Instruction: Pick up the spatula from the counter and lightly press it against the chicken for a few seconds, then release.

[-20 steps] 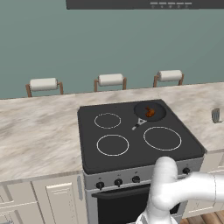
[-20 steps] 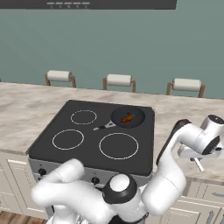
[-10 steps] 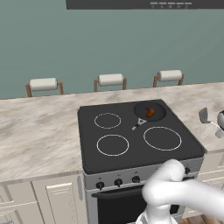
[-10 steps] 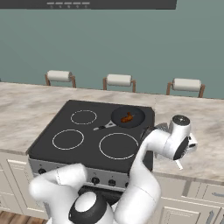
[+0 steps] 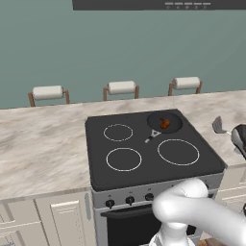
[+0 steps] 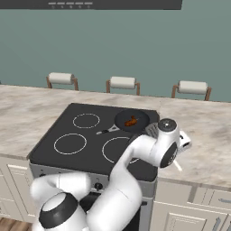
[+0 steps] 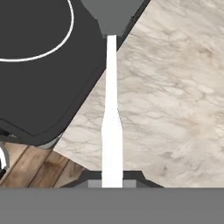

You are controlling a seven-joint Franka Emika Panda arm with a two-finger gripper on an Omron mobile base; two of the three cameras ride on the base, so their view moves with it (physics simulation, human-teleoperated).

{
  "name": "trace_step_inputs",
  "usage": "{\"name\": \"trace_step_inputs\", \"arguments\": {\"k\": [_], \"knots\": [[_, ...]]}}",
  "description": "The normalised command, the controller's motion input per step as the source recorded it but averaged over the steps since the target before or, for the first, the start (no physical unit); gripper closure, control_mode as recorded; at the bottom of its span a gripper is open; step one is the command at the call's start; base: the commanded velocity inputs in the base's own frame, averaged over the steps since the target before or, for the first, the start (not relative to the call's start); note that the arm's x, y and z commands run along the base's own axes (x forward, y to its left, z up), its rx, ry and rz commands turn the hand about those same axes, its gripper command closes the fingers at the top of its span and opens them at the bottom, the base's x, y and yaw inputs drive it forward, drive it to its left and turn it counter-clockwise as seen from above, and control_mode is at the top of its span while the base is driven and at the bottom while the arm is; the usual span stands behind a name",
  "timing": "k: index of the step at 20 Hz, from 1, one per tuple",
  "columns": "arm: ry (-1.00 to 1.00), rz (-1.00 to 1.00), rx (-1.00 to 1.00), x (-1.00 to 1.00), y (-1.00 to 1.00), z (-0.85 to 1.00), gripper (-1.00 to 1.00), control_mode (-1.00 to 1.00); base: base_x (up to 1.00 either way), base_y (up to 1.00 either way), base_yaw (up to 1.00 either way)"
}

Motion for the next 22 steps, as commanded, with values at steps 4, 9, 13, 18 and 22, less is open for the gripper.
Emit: {"name": "trace_step_inputs", "arguments": {"k": [4,9,13,18,22], "knots": [[0.05,0.22,-0.06,0.00,0.13,0.54,1.00,-1.00,0.00,0.00,0.00],[0.13,0.18,-0.01,0.13,0.13,0.49,1.00,-1.00,0.00,0.00,0.00],[0.17,0.09,-0.01,0.21,0.37,0.30,1.00,-1.00,0.00,0.00,0.00],[0.05,0.00,-0.06,0.03,0.42,0.04,1.00,-1.00,0.00,0.00,0.00],[-0.01,-0.03,-0.03,0.00,0.07,-0.01,1.00,-1.00,0.00,0.00,0.00]]}}
